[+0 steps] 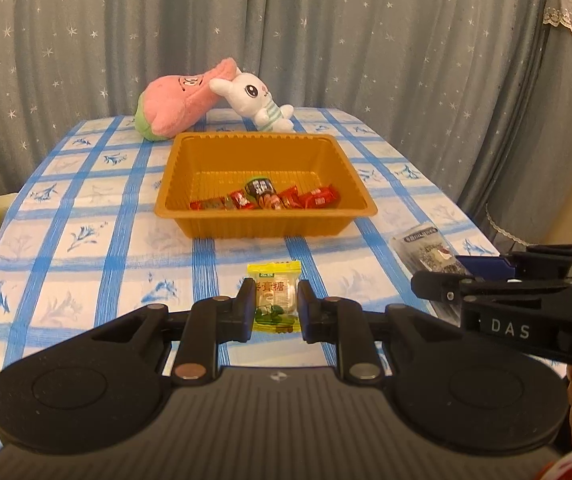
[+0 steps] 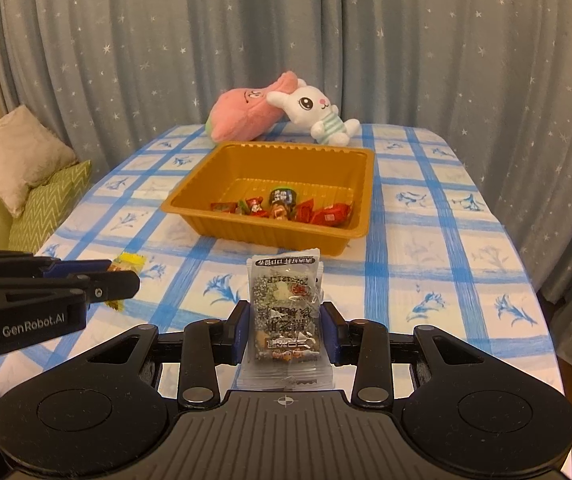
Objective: Organize snacks
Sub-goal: 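Carry the yellow candy and clear packet over the orange tray with both tools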
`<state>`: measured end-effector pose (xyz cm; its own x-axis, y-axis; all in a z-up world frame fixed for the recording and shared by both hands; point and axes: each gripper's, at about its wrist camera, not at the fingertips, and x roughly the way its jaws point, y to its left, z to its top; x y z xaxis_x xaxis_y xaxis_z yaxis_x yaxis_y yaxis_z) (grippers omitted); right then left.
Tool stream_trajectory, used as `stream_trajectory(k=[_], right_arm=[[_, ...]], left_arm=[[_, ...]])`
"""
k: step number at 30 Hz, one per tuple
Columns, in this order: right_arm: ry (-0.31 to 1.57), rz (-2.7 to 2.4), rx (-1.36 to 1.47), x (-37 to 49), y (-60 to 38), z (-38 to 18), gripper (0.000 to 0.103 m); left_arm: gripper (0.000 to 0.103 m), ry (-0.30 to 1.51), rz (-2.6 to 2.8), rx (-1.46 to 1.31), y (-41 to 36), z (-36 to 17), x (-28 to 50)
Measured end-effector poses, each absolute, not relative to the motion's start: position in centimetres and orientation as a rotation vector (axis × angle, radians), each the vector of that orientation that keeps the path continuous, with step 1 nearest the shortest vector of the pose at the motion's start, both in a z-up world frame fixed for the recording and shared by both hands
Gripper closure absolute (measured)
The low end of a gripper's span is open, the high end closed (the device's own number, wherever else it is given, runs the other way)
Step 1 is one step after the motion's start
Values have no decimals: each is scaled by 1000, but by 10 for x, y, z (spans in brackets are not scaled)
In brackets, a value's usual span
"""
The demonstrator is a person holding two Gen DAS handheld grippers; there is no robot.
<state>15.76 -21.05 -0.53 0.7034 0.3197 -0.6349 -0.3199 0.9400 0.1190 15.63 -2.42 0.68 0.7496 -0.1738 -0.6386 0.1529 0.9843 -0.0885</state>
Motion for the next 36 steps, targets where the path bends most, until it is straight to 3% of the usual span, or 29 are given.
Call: stream_trajectory(k=[36], right_arm=[[680, 377, -29, 266, -194, 6, 65]], left_arm=[[84, 696, -220, -64, -2, 8, 266]])
